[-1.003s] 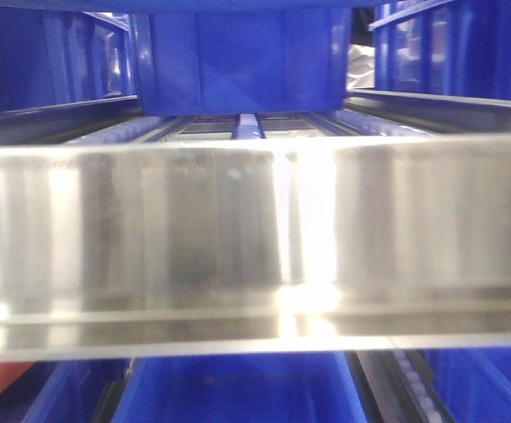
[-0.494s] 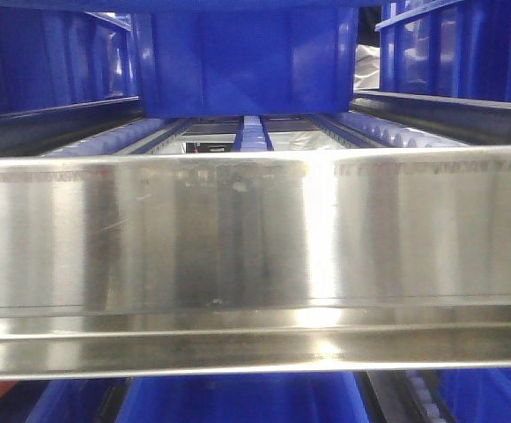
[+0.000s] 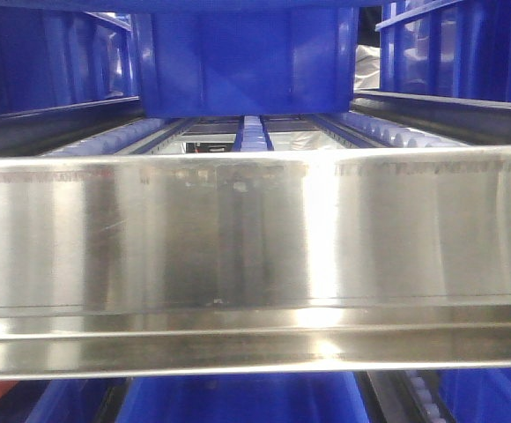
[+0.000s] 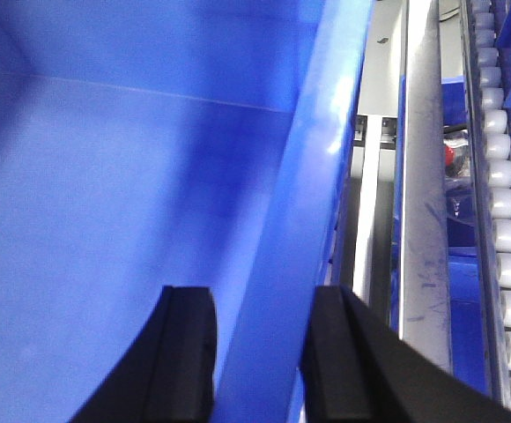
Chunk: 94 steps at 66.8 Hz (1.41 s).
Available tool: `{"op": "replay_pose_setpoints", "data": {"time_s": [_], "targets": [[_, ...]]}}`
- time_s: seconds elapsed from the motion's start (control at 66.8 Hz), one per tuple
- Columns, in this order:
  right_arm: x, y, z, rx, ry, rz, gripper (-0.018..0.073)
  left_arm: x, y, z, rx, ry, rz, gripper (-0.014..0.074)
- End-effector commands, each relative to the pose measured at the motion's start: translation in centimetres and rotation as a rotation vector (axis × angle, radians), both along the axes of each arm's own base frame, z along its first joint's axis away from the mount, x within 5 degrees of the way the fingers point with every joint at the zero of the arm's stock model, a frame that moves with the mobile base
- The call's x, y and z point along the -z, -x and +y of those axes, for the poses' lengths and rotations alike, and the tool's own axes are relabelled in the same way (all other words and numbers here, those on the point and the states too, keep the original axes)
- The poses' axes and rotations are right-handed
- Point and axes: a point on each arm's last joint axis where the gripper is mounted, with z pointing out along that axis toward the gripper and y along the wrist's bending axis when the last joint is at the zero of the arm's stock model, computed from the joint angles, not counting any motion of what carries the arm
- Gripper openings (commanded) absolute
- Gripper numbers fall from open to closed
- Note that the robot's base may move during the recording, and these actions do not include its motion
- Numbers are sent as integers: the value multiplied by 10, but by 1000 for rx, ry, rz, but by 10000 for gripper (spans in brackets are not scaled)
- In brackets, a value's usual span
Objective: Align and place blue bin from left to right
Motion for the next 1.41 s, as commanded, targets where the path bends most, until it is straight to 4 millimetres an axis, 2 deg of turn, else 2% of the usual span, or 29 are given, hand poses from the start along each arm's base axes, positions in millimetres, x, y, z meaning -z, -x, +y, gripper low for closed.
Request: {"op": "replay_pose_setpoints", "data": {"time_s": [0.0,0.539,0.644,0.749,0.913,1.063,1.272,1.392], "targets": [[-11,0,-9,50,21,-92,-70,-18,12,2,13,23,-95,-111],[-12,-1,-8,50,18,-104,-70,-19,11,2,14,27,-108,-111],[-12,-1,-8,50,18,-106,-70,-14,3,-1,17,26,-94,-111],[-12,-4,-8,52,19,-126,-70,-1,-13,-7,18,17,-62,-111],[1,-23,-9,70,36,-104,-70,26,-43,-17,20,-2,-8,-111],[20,-46,-13,95,50,-60,-70,47,-61,-22,16,-29,40,-111],[47,-71,-10,97,70,11,-67,59,-72,-22,0,-80,60,-111],[56,-76,-9,95,81,44,-54,66,-75,-22,-2,-90,96,-110]]}}
